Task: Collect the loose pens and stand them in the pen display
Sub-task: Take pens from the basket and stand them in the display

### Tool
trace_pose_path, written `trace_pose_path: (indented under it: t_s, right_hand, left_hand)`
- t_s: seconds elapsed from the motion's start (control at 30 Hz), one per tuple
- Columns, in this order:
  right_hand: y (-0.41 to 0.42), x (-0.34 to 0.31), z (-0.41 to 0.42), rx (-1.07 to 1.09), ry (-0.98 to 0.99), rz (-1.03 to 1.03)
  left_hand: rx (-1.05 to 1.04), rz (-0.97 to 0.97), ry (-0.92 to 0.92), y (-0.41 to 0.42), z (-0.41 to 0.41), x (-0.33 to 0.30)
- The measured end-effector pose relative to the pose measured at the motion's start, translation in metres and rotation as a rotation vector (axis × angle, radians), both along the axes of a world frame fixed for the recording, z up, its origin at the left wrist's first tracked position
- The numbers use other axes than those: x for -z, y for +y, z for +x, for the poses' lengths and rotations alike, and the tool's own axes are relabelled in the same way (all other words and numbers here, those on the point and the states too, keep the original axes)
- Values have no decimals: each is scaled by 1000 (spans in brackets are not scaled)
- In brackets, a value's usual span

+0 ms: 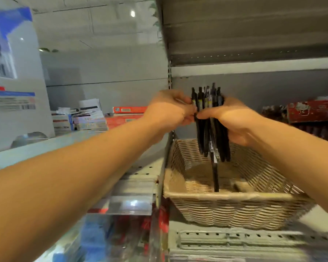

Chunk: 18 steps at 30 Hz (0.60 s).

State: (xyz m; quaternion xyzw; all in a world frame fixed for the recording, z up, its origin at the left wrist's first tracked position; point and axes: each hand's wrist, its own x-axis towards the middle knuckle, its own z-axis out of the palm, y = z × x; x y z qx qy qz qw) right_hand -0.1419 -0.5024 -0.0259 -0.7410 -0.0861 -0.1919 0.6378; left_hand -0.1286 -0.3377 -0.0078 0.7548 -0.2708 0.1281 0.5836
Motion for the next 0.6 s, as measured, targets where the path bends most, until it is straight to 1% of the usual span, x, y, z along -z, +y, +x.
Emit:
trace_pose_path:
  t_s: [0.07, 0.13, 0.2, 0.33, 0.4, 0.5, 0.6]
  right_hand:
    - [6, 13, 4, 80, 20, -48]
    - [10, 28, 3, 130, 81, -108]
    - [7, 41, 0, 160, 141, -161]
    - [-2, 49, -9, 162, 233, -208]
    - [-4, 52, -11, 131, 308, -275]
    - [-3, 60, -11, 91, 414, -335]
    - [-6, 64, -8, 64, 405, -328]
  left_hand:
    - [-10, 58, 54, 7, 2, 9]
    - [20, 137, 144, 10, 4, 19]
    - [64, 265, 202, 7, 5, 28]
    - [127, 477, 216, -4, 8, 29]
    - [133, 591, 227, -6, 10, 28]
    - [182, 662, 321, -8, 12, 29]
    - [231, 626, 398, -13, 16, 28]
